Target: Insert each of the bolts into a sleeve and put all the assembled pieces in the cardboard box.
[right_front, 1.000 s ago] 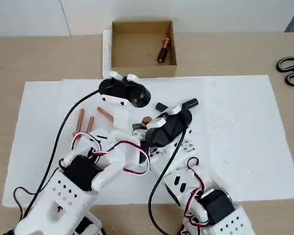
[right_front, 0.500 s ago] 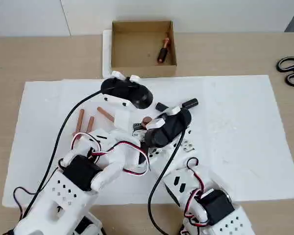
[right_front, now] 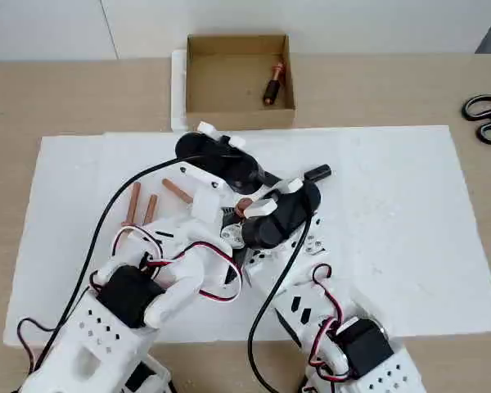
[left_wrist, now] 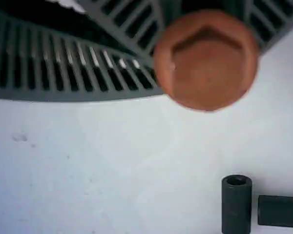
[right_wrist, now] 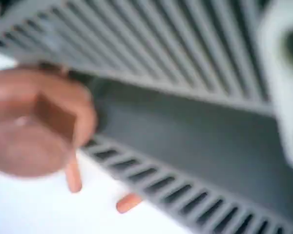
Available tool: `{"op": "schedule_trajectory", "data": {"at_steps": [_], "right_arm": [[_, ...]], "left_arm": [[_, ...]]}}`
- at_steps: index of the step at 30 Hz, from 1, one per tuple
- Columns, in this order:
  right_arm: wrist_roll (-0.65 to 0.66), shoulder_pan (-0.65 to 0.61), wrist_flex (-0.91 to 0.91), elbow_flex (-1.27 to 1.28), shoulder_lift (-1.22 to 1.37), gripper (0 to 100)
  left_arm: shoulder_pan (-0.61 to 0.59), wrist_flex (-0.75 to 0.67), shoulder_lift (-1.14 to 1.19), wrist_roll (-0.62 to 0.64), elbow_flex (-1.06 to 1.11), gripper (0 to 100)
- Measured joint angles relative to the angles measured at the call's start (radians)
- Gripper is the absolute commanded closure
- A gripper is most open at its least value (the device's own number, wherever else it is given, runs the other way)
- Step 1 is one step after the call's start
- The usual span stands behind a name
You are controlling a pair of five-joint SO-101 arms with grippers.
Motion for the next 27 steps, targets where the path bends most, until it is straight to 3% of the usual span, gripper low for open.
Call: {"op": "schedule_trajectory", "data": {"at_steps": [7,20,27], "right_arm": [[0.002,0.008,0.002,0.003,0.000,99.5],[0.002,0.008,0.002,0.003,0.000,99.5],[0.002,0.009,0.002,0.000,-0.005,99.5]], "left_arm": [[-0.008,0.034,-0.009,0.002,0.003,83],[-0.015,0.066,-0.020,0.031,-0.005,83],[-0.021,0.170,-0.092,0.026,-0.115,83]]}}
